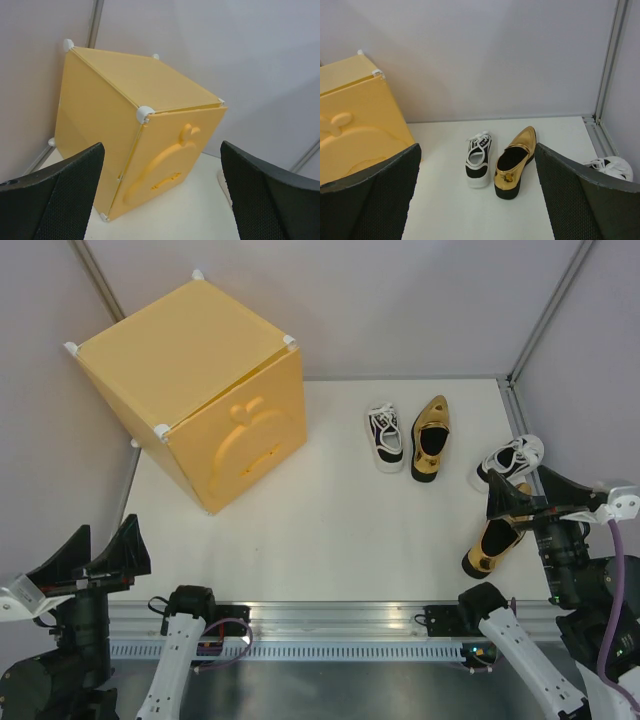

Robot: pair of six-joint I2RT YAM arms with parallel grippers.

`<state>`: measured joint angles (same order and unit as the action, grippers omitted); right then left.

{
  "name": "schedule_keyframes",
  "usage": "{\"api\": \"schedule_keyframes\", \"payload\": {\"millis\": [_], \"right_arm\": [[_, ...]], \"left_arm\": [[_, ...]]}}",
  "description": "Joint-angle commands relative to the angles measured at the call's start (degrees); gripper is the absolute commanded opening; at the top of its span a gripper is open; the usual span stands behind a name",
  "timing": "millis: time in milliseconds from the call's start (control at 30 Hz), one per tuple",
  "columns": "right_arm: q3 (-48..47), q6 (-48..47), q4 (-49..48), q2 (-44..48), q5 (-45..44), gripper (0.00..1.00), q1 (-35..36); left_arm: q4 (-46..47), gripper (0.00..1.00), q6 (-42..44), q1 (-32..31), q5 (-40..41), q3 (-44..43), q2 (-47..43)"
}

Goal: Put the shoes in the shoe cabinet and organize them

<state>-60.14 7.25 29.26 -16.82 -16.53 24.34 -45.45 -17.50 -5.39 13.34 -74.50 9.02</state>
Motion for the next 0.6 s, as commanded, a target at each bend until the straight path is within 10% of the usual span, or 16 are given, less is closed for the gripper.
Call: {"api": "schedule_keyframes", "payload": {"millis": [0,567], "right_arm": [[0.0,0.5,-0.1,-3.2,0.4,0.98,0.2],[-4.3,5.1,-10.6,-34.5,29.4,0.98,0.3]], "left_arm": [[-1.0,1.00,-0.8,-0.2,-0.7,0.1,2.0],[-8.0,1.00,-5.4,-0.2,-4.6,0.5,9.2]]}}
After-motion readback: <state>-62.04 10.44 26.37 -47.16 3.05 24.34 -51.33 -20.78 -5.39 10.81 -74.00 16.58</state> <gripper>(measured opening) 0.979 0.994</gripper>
